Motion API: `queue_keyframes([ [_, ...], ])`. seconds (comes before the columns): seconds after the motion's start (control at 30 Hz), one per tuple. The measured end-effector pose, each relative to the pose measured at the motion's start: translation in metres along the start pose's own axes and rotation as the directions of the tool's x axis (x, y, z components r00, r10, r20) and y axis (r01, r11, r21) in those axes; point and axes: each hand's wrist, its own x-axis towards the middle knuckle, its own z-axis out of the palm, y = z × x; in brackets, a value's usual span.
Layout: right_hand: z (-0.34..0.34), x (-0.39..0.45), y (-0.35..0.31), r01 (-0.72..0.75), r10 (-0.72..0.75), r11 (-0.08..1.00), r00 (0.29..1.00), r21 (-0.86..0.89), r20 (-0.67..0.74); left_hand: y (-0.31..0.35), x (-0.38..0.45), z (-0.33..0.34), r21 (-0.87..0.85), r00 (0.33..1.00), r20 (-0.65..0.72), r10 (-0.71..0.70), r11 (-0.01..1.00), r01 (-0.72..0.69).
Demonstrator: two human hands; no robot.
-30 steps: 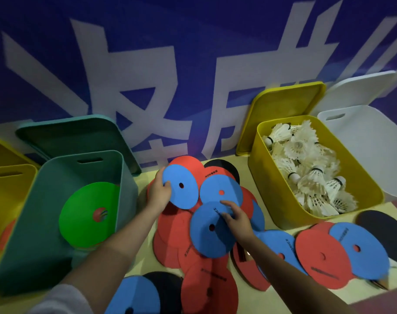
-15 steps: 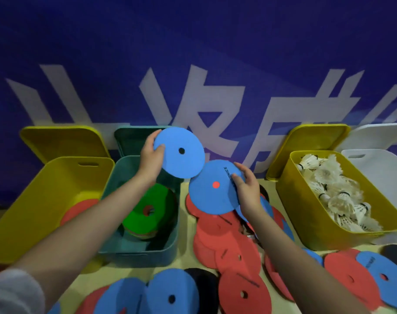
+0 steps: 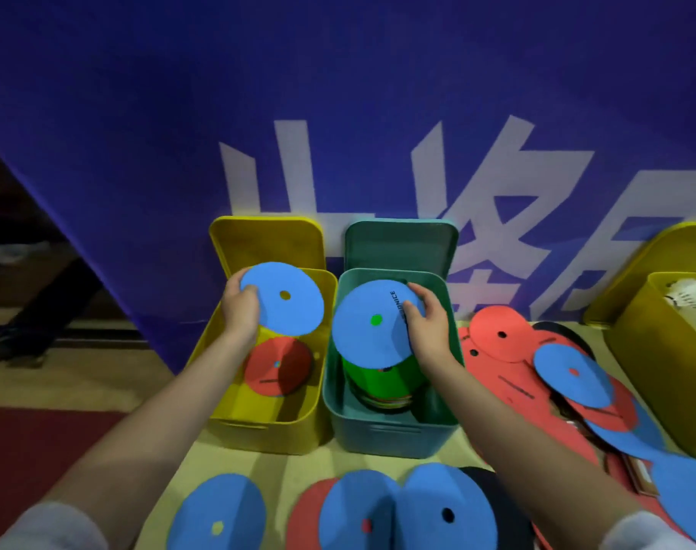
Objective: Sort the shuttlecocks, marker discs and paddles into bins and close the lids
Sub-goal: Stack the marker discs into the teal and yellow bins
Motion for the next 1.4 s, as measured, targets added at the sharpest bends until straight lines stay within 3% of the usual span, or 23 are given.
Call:
queue_keyframes([
  [0.13,0.029,-0.006,0.018,-0.085,0.085,0.996,0.996,-0.031,0.008,-0.038,0.027,-0.034,0.213,0.999,0.016,-0.049,0.976,0.045],
  [0.3,0.035,-0.003,0.037,-0.153,0.151,0.985,0.988,-0.083,-0.026,-0.085,0.061,-0.034,0.469,0.975,0.188,-0.116,0.883,0.015],
  [0.4,0.037,-0.003,0.043,-0.181,0.177,0.978,0.983,-0.105,-0.046,-0.108,0.073,-0.026,0.509,0.955,0.228,-0.190,0.859,0.050],
  [0.63,0.044,-0.004,0.052,-0.207,0.197,0.974,0.974,-0.096,-0.108,-0.150,0.079,-0.021,0.573,0.932,0.164,-0.325,0.800,0.178],
  [0.8,0.049,-0.003,0.051,-0.216,0.203,0.968,0.973,-0.130,-0.106,-0.148,0.083,-0.019,0.619,0.891,0.142,-0.432,0.741,0.261],
  [0.87,0.053,0.000,0.045,-0.207,0.195,0.968,0.976,-0.139,-0.098,-0.139,0.085,-0.016,0.687,0.887,0.148,-0.439,0.690,0.227],
  [0.93,0.060,0.004,0.032,-0.181,0.172,0.973,0.982,-0.145,-0.073,-0.118,0.080,-0.013,0.751,0.915,0.189,-0.356,0.653,0.099],
  [1.0,0.073,0.010,0.018,-0.134,0.132,0.979,0.991,-0.151,-0.022,-0.091,0.074,-0.017,0.700,0.944,0.295,-0.145,0.706,-0.110],
  [1.1,0.107,0.019,0.000,-0.053,0.069,0.979,0.995,-0.195,0.075,-0.057,0.071,-0.036,0.550,0.886,0.379,0.266,0.706,-0.447],
  [1.17,0.136,0.022,-0.004,-0.021,0.062,0.965,0.987,-0.261,0.149,-0.052,0.076,-0.052,0.566,0.845,0.375,0.381,0.628,-0.534],
  [1.23,0.165,0.024,-0.001,0.039,0.054,0.937,0.966,-0.348,0.254,-0.060,0.084,-0.069,0.652,0.890,0.354,0.289,0.606,-0.456],
  [1.3,0.190,0.021,0.009,0.075,0.076,0.909,0.937,-0.410,0.340,-0.071,0.088,-0.082,0.706,0.936,0.344,0.071,0.638,-0.308],
  [1.33,0.201,0.019,0.016,0.066,0.105,0.900,0.927,-0.430,0.361,-0.075,0.089,-0.086,0.708,0.933,0.361,-0.017,0.657,-0.261],
  [1.4,0.216,0.013,0.033,0.012,0.176,0.885,0.917,-0.465,0.359,-0.079,0.089,-0.092,0.666,0.915,0.400,-0.060,0.705,-0.245],
])
